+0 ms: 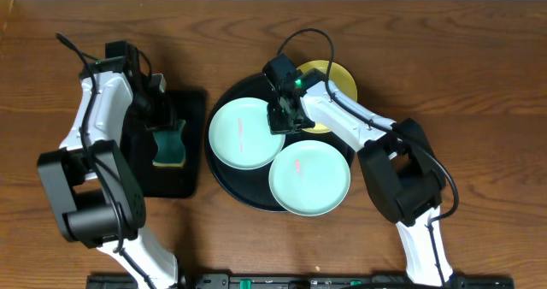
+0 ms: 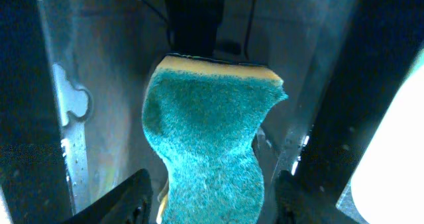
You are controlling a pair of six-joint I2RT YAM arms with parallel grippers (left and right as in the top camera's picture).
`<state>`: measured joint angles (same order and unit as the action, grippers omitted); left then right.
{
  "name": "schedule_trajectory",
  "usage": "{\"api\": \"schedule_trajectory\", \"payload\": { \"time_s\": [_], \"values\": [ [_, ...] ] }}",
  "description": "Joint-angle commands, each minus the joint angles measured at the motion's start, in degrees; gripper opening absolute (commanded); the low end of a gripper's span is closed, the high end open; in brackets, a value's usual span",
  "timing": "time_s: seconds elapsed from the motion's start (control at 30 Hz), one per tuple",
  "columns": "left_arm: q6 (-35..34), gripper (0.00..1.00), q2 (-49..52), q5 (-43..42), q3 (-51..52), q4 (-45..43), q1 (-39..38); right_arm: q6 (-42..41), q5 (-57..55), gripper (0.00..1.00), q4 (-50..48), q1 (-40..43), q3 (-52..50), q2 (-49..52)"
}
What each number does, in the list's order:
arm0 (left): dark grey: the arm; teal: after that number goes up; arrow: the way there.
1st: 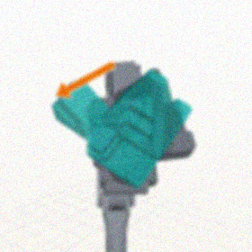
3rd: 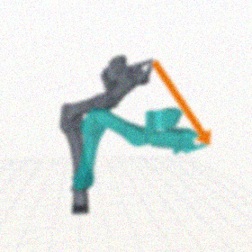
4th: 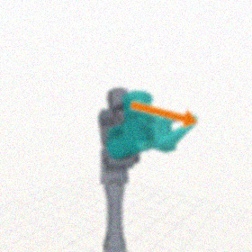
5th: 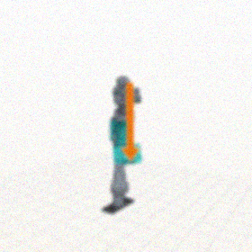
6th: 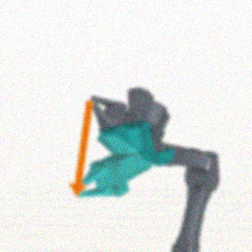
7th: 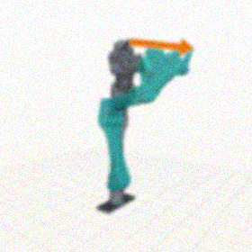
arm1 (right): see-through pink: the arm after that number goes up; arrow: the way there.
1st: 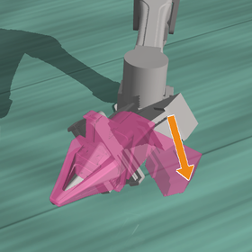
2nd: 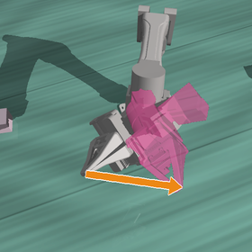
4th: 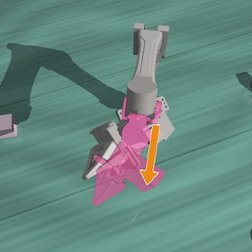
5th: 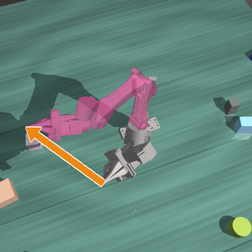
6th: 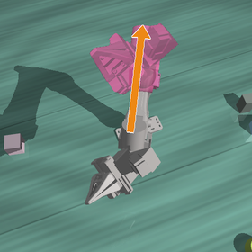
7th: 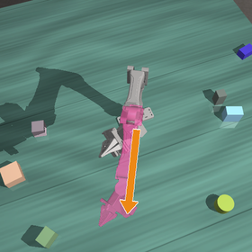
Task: Clean dirty plates on tray and stack at the side
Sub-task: 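Grasp the green sponge with the left gripper and lift it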
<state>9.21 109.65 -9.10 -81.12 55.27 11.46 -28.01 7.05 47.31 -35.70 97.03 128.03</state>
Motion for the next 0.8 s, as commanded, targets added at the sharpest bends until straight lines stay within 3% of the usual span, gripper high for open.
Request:
{"api": "schedule_trajectory", "payload": {
  "time_s": [0.0, 0.4, 0.53, 0.63, 0.77],
  "values": [
    [1.1, 0.57, 2.1, -0.4, 1.1, 0.0, -0.5, 1.1, -1.3, 0.01, 0.0, -0.5, 0.4, 2.1],
    [-1.6, 0.46, 2.1, 1.2, 11.6, -10.7, -1.2, 1.1, -1.3, 0.01, -0.1, -0.5, 0.4, 2.2],
    [-3.5, 0.31, 2.1, 1.2, 13.0, -12.9, -1.3, 1.1, -1.3, 0.01, -0.1, -0.5, 0.4, 2.2],
    [-4.5, 0.09, 2.1, 1.2, 13.0, -13.4, -1.3, 1.1, -1.3, 0.01, -0.2, -0.5, 0.4, 2.2],
    [-7.0, 0.08, 1.4, 1.2, 12.6, -13.1, -1.3, 1.1, -1.3, 0.01, -0.1, -0.5, 0.4, 2.2]
  ]
}}
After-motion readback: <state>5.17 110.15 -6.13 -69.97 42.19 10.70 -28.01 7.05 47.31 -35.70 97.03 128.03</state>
